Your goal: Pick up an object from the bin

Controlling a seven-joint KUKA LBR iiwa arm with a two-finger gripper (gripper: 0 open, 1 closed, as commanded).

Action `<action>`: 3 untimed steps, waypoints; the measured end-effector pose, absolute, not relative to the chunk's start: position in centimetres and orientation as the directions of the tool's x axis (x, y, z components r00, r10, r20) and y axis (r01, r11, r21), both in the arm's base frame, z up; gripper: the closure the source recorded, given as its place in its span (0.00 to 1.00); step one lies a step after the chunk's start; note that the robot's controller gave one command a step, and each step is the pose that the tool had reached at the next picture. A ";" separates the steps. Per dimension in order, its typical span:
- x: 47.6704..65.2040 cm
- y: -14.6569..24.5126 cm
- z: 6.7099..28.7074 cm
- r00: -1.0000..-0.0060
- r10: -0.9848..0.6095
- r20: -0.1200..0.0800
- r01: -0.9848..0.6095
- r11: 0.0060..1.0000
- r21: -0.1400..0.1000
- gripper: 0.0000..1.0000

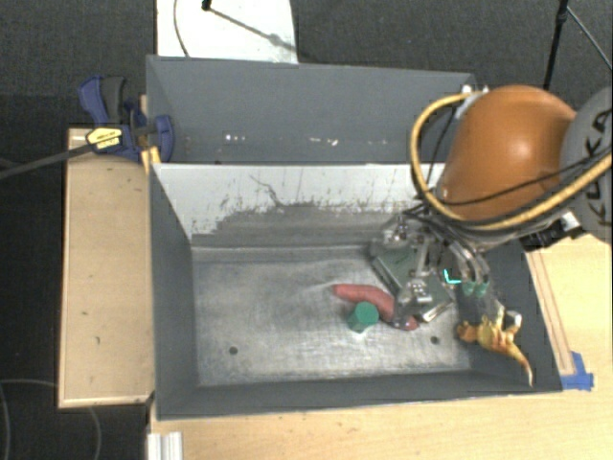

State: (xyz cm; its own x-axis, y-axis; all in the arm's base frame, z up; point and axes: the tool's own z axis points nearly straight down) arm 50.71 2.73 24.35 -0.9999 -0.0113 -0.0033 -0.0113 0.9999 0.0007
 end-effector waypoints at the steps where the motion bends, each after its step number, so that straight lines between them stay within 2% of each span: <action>1: 52.9 2.7 20.4 -1.000 0.022 -0.013 0.022 1.000 0.002 0.00; 2: 51.1 0.0 14.3 -0.996 -0.093 -0.005 -0.093 0.996 0.000 0.00; 3: 55.3 0.1 10.0 -1.000 0.026 -0.005 0.026 1.000 0.001 1.00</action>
Offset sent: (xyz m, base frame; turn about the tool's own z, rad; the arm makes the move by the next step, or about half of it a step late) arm -0.0072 -0.0413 -0.1221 -0.1158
